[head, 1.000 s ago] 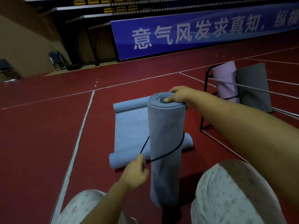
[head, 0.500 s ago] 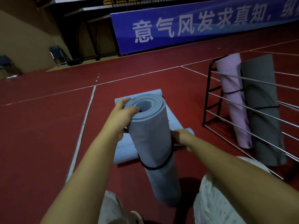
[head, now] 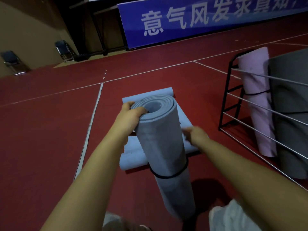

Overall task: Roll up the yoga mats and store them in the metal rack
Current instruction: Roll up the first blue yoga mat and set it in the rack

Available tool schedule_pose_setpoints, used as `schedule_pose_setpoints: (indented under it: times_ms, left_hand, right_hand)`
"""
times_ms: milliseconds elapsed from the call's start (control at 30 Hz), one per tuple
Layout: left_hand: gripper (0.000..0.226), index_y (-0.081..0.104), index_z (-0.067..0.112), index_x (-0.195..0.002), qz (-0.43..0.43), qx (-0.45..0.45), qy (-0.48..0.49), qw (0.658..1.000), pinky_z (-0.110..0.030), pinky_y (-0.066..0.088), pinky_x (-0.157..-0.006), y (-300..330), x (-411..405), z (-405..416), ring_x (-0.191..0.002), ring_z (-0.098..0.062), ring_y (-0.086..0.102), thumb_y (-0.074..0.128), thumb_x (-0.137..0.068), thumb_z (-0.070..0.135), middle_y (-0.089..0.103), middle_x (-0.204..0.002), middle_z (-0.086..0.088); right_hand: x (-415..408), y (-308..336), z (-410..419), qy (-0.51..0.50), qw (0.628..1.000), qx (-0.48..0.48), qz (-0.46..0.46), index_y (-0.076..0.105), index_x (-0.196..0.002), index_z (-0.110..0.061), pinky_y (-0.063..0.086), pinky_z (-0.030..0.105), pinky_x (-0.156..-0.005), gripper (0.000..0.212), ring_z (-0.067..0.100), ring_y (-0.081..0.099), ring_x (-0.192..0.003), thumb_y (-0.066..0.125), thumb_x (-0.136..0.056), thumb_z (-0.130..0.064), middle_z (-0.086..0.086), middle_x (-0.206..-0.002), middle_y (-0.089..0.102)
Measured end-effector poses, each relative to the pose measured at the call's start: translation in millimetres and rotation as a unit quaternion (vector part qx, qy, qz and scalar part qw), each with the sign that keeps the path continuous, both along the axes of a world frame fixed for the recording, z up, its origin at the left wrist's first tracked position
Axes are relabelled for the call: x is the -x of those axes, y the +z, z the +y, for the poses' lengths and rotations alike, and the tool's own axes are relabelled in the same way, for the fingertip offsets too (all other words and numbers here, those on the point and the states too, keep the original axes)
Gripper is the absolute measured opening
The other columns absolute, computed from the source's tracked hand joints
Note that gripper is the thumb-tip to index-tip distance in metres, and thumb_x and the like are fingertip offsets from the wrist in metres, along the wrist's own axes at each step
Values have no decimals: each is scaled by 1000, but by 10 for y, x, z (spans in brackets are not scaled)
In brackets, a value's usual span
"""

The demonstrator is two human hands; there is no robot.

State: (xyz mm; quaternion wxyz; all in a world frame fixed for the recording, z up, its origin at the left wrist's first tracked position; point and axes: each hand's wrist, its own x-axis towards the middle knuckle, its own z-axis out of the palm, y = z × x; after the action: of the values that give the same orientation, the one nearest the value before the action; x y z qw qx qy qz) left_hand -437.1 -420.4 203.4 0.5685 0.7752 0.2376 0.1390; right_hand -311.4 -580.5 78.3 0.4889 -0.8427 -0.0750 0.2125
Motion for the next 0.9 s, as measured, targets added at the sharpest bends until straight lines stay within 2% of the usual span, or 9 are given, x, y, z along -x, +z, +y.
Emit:
schedule_pose_setpoints:
  times_ms: [67, 133, 200, 267, 333, 467, 567, 700, 900]
  left_hand:
    - [32, 52, 25, -110, 44, -31, -7, 999, -42, 53, -78, 6, -311, 138, -83, -20, 60, 61, -80, 30, 63, -100, -1]
    - [24, 56, 23, -102, 88, -59, -38, 994, -39, 53, -74, 48, -714, 287, -75, -18, 56, 59, -80, 32, 61, -89, 0]
    - [14, 56, 22, -91, 140, -98, -77, 982, -33, 51, -62, 100, -1203, 495, -62, -16, 53, 55, -82, 33, 59, -71, 2]
    - [16, 55, 22, -79, 211, -133, -118, 961, -26, 44, -52, 133, -1640, 715, -43, -12, 48, 50, -84, 36, 52, -48, 6]
    - [27, 53, 19, -71, 269, -144, -163, 938, -21, 39, -47, 135, -2026, 911, -32, -11, 44, 44, -89, 37, 49, -39, 5]
    - [30, 47, 22, -107, 341, -68, -168, 923, -26, 48, -46, 173, -2351, 1055, -53, -32, 68, 50, -89, 45, 67, -88, -10]
    - [52, 38, 20, -121, 346, 55, -145, 925, -40, 56, -51, 283, -2297, 1007, -69, -39, 69, 68, -83, 41, 54, -108, -7]
    - [54, 42, 17, -109, 401, 84, -154, 899, -49, 58, -57, 677, -2232, 831, -82, -33, 67, 79, -73, 30, 58, -106, -12]
    - [36, 41, 17, -108, 381, 16, -218, 898, -46, 59, -55, 2090, -2366, 567, -77, -30, 67, 66, -82, 25, 56, -102, -9]
  right_hand:
    - [-273, 450, 201, -13, 980, -198, 18, 62, -88, -23, 42, 30, -72, 38, 10, 56, -78, 41, -95, -53, -9, -83, 59]
    - [-595, 846, 413, 61, 956, -280, 62, 68, -105, -27, 46, 32, -77, 55, 6, 60, -87, 42, -84, -71, -11, -91, 66]
    - [-966, 1015, 640, 108, 959, -258, 50, 70, -92, -22, 49, 37, -86, 41, 15, 65, -88, 58, -81, -60, -3, -89, 71]
    - [-1350, 1006, 846, 115, 969, -205, 82, 62, -77, -19, 47, 34, -76, 17, 18, 60, -72, 62, -86, -33, 3, -74, 64]
    - [-1732, 969, 1040, 109, 971, -177, 118, 57, -73, -19, 42, 32, -68, 13, 18, 53, -63, 61, -86, -23, 5, -69, 57]
    - [-2017, 909, 1214, 55, 960, -183, 206, 61, -76, -14, 44, 22, -52, 9, 13, 55, -49, 59, -84, -11, 3, -59, 59]
    - [-1901, 987, 1151, 4, 948, -224, 227, 67, -95, -11, 51, 27, -66, 26, 18, 64, -71, 55, -80, 6, 11, -84, 68]
    - [-1634, 1417, 954, -53, 945, -194, 257, 58, -116, -16, 52, 31, -82, 44, 25, 62, -100, 66, -79, 5, 14, -115, 64]
    - [-1499, 2924, 674, -77, 956, -180, 219, 53, -119, -23, 51, 21, -68, 60, 17, 61, -96, 78, -70, 2, 6, -112, 62]
